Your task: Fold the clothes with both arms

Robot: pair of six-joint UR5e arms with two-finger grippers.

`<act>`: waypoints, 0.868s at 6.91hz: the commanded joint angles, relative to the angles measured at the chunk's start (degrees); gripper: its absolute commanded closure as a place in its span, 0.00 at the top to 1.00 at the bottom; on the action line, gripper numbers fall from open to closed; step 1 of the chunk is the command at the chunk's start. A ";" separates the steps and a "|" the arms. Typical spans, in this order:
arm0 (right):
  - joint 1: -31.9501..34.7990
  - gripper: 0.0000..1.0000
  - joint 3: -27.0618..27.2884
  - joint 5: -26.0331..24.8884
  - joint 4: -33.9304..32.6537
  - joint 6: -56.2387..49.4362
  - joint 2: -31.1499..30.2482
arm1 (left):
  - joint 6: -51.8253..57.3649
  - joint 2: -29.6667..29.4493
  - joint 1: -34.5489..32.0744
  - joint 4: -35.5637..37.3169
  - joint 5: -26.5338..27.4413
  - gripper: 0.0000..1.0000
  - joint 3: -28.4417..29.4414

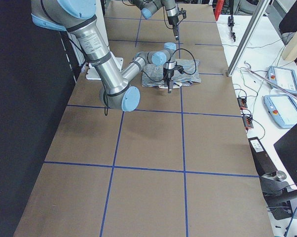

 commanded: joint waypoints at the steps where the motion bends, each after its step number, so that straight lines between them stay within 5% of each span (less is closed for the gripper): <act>1: 3.39 1.00 3.26 0.85 0.11 -1.90 -1.75 | 0.03 -0.04 -0.06 0.00 -0.09 1.00 -0.21; 2: 4.62 1.00 2.05 1.21 0.11 -2.08 2.00 | 0.11 0.22 -0.06 0.61 0.00 1.00 -2.04; 6: 3.68 1.00 -23.93 -0.02 7.66 -1.99 21.95 | 6.69 4.78 -2.95 5.43 -1.14 1.00 -7.41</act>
